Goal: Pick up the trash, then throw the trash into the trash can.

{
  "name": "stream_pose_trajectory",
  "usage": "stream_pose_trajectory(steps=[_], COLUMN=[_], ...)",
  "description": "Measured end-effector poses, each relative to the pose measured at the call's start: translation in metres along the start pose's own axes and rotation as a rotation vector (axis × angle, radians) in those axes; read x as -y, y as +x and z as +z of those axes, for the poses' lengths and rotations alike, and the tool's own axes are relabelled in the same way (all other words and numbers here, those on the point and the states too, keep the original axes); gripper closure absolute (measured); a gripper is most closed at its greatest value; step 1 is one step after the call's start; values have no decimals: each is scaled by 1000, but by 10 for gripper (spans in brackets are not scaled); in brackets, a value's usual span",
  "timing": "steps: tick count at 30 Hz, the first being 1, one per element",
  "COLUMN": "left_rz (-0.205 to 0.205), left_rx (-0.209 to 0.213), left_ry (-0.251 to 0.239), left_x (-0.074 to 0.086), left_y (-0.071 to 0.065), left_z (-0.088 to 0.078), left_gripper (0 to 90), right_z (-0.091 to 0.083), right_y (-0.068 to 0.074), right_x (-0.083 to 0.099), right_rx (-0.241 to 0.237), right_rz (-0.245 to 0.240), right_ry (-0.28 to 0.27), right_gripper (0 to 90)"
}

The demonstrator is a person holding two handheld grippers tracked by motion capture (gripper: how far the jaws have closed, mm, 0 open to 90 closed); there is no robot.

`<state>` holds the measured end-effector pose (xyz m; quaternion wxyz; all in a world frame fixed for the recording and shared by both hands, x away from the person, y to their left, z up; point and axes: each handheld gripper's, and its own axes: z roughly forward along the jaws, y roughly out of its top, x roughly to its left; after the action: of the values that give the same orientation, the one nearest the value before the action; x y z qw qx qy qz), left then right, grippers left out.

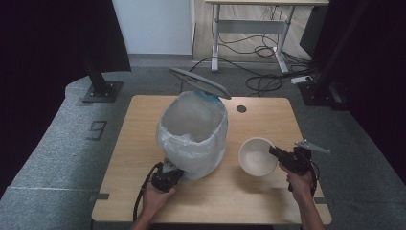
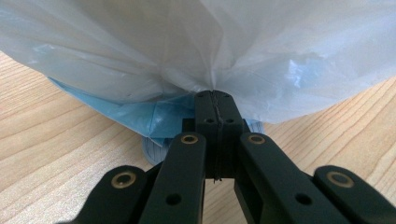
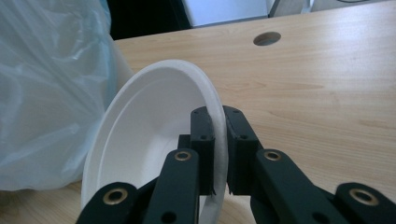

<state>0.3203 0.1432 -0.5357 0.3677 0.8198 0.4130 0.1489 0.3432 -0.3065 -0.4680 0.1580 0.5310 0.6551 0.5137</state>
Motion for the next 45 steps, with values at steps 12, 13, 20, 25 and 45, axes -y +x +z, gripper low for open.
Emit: stream_pose_trajectory(steps=[12,13,20,25,45], left_rz=[1,1,2,1,-1], left_rx=[0,0,-1,0,5], left_ry=[0,0,0,-1,-2], left_x=[0,0,0,0,0], left_y=[0,0,0,0,1], left_z=[0,0,0,0,0], left_gripper=[900,900,900,900,900], right_z=[-5,-5,-10,-13,-22], right_y=[5,5,8,10,31], right_x=[-3,-3,-7,-10,-22], right_rx=[-9,-9,-20,-28,-102], right_rz=[-15,-14,-15,-18,-28], right_ry=[-20,-20,-45,-58,-120], right_gripper=[828,828,828,828,828])
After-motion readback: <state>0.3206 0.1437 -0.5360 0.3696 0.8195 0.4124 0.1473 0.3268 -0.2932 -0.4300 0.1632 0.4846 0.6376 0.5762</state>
